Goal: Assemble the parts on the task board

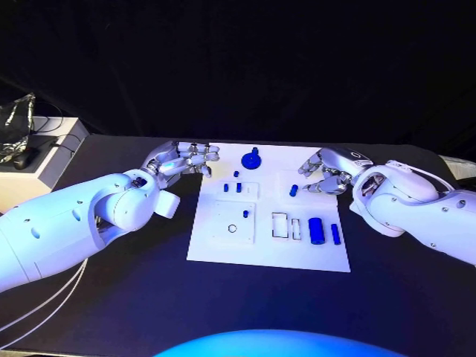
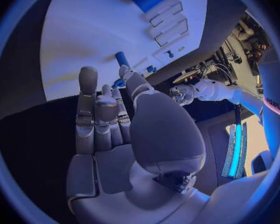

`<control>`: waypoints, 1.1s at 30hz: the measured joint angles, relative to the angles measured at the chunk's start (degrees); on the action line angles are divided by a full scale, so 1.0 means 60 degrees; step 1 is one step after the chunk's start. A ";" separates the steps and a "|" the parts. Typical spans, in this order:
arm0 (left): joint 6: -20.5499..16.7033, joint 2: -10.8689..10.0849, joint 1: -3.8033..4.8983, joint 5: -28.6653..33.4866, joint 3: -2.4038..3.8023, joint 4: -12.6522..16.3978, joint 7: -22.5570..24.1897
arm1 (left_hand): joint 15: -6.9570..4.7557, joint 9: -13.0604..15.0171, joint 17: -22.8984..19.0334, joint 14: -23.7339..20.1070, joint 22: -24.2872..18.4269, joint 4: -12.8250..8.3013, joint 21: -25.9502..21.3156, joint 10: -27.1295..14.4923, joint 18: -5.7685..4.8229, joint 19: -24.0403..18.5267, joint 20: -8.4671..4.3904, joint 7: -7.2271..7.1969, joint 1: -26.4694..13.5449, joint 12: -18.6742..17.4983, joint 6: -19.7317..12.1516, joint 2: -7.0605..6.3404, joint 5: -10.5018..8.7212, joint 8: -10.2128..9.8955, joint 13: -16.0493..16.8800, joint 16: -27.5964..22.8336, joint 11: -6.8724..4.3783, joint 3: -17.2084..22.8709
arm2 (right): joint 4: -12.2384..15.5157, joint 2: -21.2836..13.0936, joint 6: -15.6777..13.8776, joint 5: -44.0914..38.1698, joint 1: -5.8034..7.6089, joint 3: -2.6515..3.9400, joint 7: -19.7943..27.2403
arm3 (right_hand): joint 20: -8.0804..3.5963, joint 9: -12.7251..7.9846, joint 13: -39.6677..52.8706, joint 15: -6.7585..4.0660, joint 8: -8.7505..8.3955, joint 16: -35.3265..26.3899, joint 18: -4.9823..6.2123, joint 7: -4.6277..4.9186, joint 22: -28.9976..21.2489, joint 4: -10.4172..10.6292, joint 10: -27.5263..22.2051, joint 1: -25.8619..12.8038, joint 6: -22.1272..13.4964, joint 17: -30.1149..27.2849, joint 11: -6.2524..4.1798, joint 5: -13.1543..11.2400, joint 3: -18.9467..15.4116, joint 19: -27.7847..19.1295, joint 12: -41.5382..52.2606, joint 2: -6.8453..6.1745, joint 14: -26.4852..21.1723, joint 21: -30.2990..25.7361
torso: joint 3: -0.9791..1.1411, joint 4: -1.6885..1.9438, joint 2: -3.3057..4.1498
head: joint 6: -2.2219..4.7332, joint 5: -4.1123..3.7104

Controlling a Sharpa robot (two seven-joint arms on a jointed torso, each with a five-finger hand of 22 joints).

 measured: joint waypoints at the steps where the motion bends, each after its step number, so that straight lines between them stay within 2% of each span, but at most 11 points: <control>1: 0.0002 0.0000 -0.0002 0.0000 0.0000 -0.0001 0.0000 | 0.0000 0.0000 0.0000 0.0000 0.0000 0.0000 0.0000 0.0000 0.0000 0.0000 0.0000 0.0000 0.0000 0.0000 0.0000 0.0000 0.0000 0.0000 0.0000 0.0000 0.0000 0.0000 | -0.0038 0.0014 0.0080 -0.0025 0.0004 0.0000 0.0000 | 0.0000 0.0000 0.0000 0.0000 0.0000 0.0000 0.0002 0.0000 0.0000 0.0000 0.0000 0.0000 0.0000 0.0010 0.0000 0.0000 0.0000 0.0000 0.0000 0.0000 0.0000 0.0000 | -0.0004 0.0005 -0.0001 | -0.0002 -0.0002; 10: 0.0014 -0.0003 -0.0006 0.0000 -0.0001 -0.0005 -0.0002 | 0.0000 0.0000 -0.0001 0.0000 -0.0001 0.0000 0.0000 0.0000 0.0000 0.0000 0.0000 0.0000 0.0000 0.0000 0.0000 0.0000 0.0000 0.0000 0.0000 0.0000 -0.0001 0.0000 | -0.0263 0.0276 0.0582 -0.0178 0.0008 -0.0005 -0.0013 | -0.0035 0.0000 0.0000 -0.0001 0.0000 -0.0003 0.0007 0.0001 0.0023 -0.0050 0.0196 0.0050 0.0001 0.0030 -0.0071 0.0000 0.0050 0.0036 0.0000 0.0051 0.0000 -0.0040 | -0.0009 0.0004 0.0012 | -0.0031 0.0017; 17: 0.0018 -0.0003 -0.0008 0.0000 -0.0001 -0.0005 -0.0004 | 0.0000 0.0000 -0.0001 0.0000 -0.0002 0.0000 0.0000 0.0001 -0.0001 0.0000 0.0000 0.0000 0.0000 0.0001 0.0000 0.0000 0.0000 0.0000 0.0000 0.0000 -0.0001 0.0000 | -0.0335 0.0482 0.0834 -0.0238 -0.0002 -0.0020 -0.0013 | -0.0043 0.0000 -0.0001 -0.0002 -0.0001 -0.0004 0.0007 0.0040 0.0146 -0.0245 0.0408 0.0003 0.0042 0.0054 -0.0145 0.0000 0.0567 0.0044 0.0000 0.0098 -0.0001 -0.0038 | -0.0013 0.0009 0.0011 | -0.0078 0.0018; 28: 0.0020 -0.0003 -0.0009 0.0000 -0.0001 -0.0010 -0.0007 | 0.0000 0.0000 -0.0002 0.0000 -0.0003 0.0000 0.0001 0.0001 -0.0001 0.0000 -0.0001 0.0000 0.0000 0.0002 0.0000 0.0000 0.0000 0.0000 0.0000 0.0000 -0.0002 0.0000 | -0.0382 0.0612 0.1114 -0.0261 -0.0017 -0.0048 -0.0011 | -0.0090 0.0001 -0.0001 -0.0048 -0.0001 0.0041 0.0001 0.0110 0.0316 -0.0309 0.0850 -0.0243 0.0425 0.0127 -0.0228 0.0000 0.1257 0.0092 -0.0037 0.0167 0.0019 -0.0075 | -0.0014 -0.0008 0.0005 | -0.0122 0.0046; 30: 0.0021 -0.0003 -0.0009 0.0000 -0.0001 -0.0010 -0.0008 | 0.0000 0.0000 -0.0002 0.0000 -0.0003 0.0000 0.0001 0.0001 -0.0001 -0.0001 -0.0001 0.0000 0.0000 0.0002 0.0000 0.0000 0.0000 0.0000 0.0000 0.0000 -0.0001 0.0000 | -0.0390 0.0625 0.1141 -0.0262 -0.0021 -0.0051 -0.0011 | -0.0104 0.0000 -0.0001 -0.0049 -0.0001 0.0041 -0.0013 0.0127 0.0345 -0.0317 0.0902 -0.0293 0.0507 0.0134 -0.0265 -0.0061 0.1406 0.0106 -0.0037 0.0216 0.0019 -0.0075 | -0.0009 -0.0013 0.0005 | -0.0123 0.0049; 33: 0.0022 -0.0003 -0.0009 -0.0001 -0.0001 -0.0010 -0.0009 | 0.0000 0.0000 -0.0002 0.0000 -0.0004 0.0000 0.0001 0.0001 0.0000 -0.0001 -0.0001 0.0000 0.0000 0.0002 0.0000 0.0000 0.0000 0.0000 0.0000 0.0000 -0.0001 0.0000 | -0.0417 0.0661 0.1188 -0.0271 -0.0025 -0.0056 -0.0011 | -0.0117 0.0001 -0.0001 -0.0083 -0.0001 0.0041 -0.0022 0.0142 0.0397 -0.0316 0.0938 -0.0307 0.0623 0.0134 -0.0233 -0.0334 0.1674 0.0119 -0.0037 0.0229 0.0053 -0.0074 | -0.0007 -0.0013 0.0005 | -0.0123 0.0046</control>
